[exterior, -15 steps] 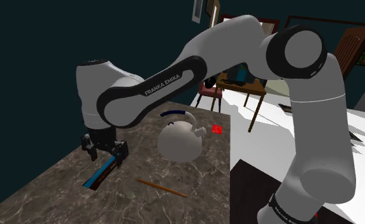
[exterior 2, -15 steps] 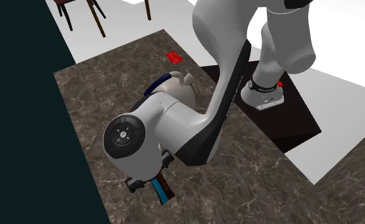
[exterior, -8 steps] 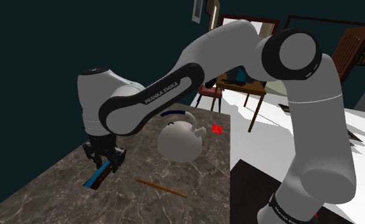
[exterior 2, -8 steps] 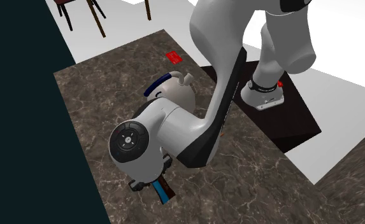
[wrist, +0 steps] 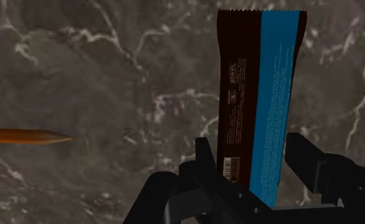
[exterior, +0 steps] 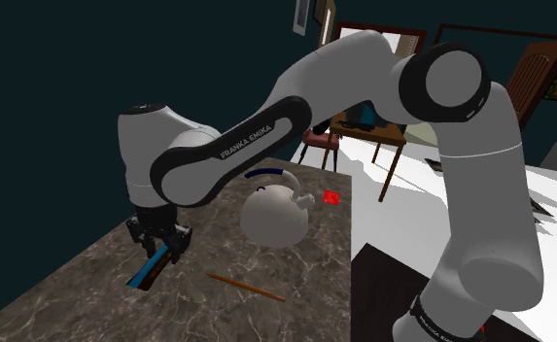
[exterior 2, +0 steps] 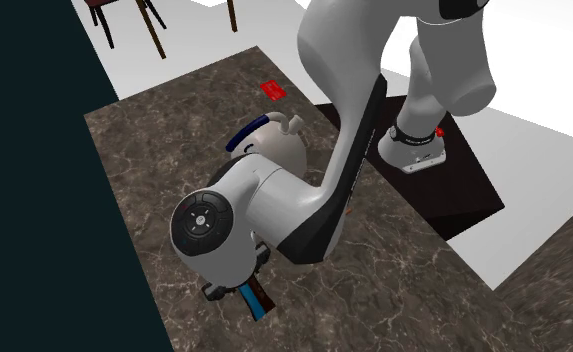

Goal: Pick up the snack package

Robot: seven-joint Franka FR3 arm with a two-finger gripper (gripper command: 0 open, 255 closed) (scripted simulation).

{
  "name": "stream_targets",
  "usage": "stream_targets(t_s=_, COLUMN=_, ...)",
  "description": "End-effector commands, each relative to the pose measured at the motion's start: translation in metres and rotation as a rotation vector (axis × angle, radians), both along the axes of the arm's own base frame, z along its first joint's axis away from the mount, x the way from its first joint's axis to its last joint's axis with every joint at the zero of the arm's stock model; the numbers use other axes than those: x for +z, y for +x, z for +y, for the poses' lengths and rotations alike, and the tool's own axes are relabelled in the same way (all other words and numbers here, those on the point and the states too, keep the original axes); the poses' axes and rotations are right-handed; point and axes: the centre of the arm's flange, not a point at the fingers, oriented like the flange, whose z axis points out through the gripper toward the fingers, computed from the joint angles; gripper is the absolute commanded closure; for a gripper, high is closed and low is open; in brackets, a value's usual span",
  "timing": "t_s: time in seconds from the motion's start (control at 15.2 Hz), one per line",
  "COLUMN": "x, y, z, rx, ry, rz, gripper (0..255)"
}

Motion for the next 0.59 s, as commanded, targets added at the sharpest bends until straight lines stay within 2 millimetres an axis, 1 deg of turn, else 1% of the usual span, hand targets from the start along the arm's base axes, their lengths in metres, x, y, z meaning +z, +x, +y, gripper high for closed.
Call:
stream_targets(t_s=0.0, x=0.001, y=0.000, z=-0.001, rx=-0.001, ry=-0.002, rz=0.004, gripper=255)
stream_targets(t_s=0.53, x=0.044, y=0.000, z=-0.001, rx=-0.001, ry=-0.002, rz=0.004, gripper=255)
